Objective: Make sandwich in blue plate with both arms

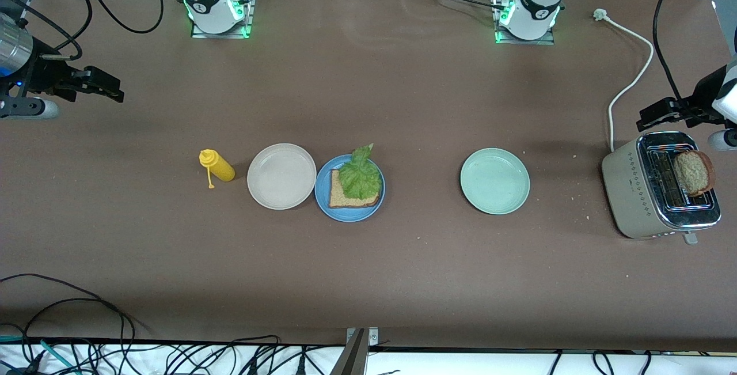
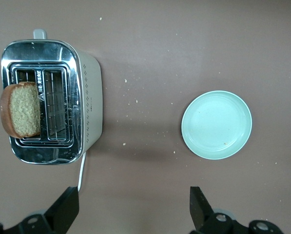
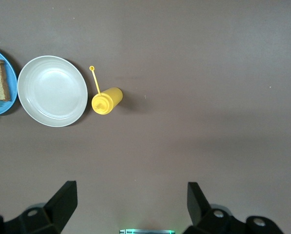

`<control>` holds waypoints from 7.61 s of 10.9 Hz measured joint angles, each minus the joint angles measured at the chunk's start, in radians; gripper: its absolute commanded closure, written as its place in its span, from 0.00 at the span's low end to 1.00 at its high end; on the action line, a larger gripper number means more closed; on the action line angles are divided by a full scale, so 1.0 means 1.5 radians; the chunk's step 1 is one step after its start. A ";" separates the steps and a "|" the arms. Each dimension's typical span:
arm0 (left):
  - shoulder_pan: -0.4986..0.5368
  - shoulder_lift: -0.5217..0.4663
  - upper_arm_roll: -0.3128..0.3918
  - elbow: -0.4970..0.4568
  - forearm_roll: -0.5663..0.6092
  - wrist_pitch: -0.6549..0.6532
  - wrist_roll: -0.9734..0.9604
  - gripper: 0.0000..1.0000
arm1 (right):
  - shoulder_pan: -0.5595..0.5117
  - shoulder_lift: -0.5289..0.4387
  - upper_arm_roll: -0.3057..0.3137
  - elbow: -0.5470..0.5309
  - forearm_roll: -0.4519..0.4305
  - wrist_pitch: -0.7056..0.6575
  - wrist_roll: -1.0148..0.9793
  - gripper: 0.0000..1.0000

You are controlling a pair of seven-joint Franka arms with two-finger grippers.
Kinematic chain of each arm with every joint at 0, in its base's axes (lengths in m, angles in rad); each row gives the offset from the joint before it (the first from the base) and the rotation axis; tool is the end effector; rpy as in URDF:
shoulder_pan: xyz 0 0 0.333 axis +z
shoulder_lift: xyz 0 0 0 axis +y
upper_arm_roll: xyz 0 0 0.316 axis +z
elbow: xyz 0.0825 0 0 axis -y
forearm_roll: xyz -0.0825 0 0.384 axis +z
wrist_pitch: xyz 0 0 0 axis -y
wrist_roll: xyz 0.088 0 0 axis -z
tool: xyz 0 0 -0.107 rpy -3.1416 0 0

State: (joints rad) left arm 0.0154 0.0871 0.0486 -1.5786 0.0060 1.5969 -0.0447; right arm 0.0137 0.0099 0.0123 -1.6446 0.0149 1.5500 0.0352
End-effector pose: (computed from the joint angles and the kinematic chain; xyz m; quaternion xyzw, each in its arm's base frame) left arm 0.5790 0.0366 0.5736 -0.9979 -0.0541 0.0344 0.0048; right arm 0.5513 0.0159 0.5827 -0.9986 0.0048 0.0524 0.0059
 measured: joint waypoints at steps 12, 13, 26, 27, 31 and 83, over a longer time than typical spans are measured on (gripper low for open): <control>0.000 -0.054 -0.022 -0.059 0.000 -0.001 0.014 0.00 | 0.000 -0.003 0.014 0.000 -0.009 -0.003 0.001 0.00; 0.000 -0.054 -0.022 -0.059 0.000 0.001 0.014 0.00 | 0.000 -0.003 0.014 0.000 -0.009 -0.003 0.001 0.00; 0.001 -0.054 -0.022 -0.060 0.000 0.010 0.015 0.00 | -0.001 0.002 0.013 -0.002 -0.017 -0.003 -0.002 0.00; 0.001 -0.054 -0.022 -0.060 0.000 0.010 0.015 0.00 | -0.001 0.010 0.008 -0.004 -0.017 -0.003 -0.033 0.00; 0.002 -0.054 -0.022 -0.060 0.000 0.010 0.015 0.00 | -0.010 0.092 -0.056 -0.021 0.033 0.012 -0.252 0.00; 0.019 -0.044 -0.014 -0.062 0.000 0.016 0.017 0.00 | 0.488 0.511 -0.034 0.263 -0.315 0.090 -0.527 1.00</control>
State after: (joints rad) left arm 0.0437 0.0210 0.0283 -1.6719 0.0061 1.6204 -0.0194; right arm 0.7452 0.7770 -0.0387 -1.2498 -0.4579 1.6857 -0.7555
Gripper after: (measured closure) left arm 0.000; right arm 0.938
